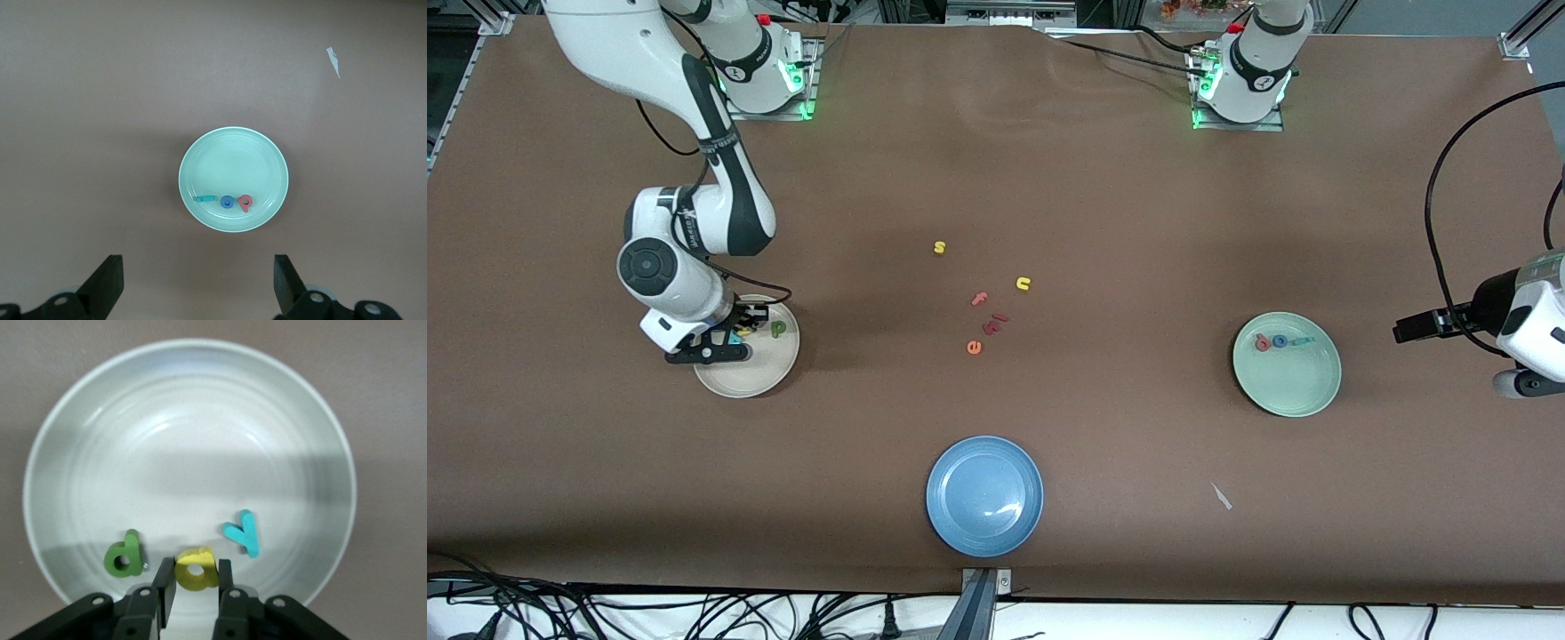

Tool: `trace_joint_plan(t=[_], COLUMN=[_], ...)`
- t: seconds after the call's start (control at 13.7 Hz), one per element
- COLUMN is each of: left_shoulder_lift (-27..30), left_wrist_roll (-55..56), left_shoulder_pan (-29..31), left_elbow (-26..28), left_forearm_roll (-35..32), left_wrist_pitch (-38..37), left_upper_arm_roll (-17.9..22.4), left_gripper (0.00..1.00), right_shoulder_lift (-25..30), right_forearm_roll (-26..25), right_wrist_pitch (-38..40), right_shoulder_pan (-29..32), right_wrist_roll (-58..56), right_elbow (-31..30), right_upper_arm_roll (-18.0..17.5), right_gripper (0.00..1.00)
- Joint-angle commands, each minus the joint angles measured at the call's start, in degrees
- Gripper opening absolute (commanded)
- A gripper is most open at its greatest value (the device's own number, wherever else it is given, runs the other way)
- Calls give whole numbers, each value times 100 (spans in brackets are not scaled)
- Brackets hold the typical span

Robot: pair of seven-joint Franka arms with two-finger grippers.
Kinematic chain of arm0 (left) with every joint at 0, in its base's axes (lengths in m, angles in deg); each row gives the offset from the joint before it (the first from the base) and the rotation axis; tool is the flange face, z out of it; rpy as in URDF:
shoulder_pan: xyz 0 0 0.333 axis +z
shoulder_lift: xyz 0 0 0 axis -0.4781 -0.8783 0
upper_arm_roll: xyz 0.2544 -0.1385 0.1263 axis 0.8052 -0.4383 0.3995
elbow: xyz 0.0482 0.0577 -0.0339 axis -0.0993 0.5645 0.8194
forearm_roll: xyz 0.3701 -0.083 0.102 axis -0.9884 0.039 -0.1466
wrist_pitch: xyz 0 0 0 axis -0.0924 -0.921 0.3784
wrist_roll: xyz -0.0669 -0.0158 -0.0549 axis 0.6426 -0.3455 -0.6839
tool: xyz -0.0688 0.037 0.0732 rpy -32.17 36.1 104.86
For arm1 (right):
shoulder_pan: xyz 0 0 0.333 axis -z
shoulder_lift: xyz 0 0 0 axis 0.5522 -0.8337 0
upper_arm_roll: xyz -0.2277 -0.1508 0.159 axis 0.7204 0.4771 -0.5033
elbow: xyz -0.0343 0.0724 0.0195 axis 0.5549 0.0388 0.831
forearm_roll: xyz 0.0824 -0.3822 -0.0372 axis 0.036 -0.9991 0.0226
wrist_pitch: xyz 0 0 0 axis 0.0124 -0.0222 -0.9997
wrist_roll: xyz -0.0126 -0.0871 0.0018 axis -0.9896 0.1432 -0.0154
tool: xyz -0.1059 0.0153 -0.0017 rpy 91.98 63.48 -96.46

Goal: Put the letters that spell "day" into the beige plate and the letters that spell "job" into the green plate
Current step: 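Drop the yellow a on the beige plate while the left gripper withdraws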

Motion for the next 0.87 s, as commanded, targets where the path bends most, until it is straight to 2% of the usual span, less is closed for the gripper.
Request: trace_joint_plan(t=[0.0,0.07,0.22,0.29,0.36,0.58,0.66,0.8], left_shoulder_lift=[126,126,257,310,389,451,451,451], left_wrist_roll=[-280,-376,-639,-815,-1034,-1256,-1265,-1265], left_shoulder_pan=[-101,-311,-1030,-1382,-1681,-1920,-2017,-1974], left_elbow=[-8,-8,-8,9,105,290,325,308], left_forearm_roll=[-58,-32,580,914,1022,980,971,962], left_wrist_pitch=[-97,-97,-97,-97,-97,-36,-1,17], left_upper_arm_roll=[85,277,1275,1838,2200,2370,2484,2494], left_gripper=[99,99,98,97,97,97,97,98], right_shoulder_lift=[216,321,541,733,875,710,700,761], right_forearm_roll=[34,34,34,34,25,25,-1,-45], right_wrist_pitch=[2,81,467,860,1404,3258,3777,4334], right_shoulder_pan=[-43,-52,-61,-70,-70,-122,-131,-122], right_wrist_roll=[-94,-59,-76,-76,-76,-59,-50,-59], right_elbow=[17,70,210,333,613,2342,2686,3127], right_upper_arm_roll=[-3,-21,-30,-47,-56,-47,-39,-4], right_gripper=[100,100,100,100,100,100,100,100])
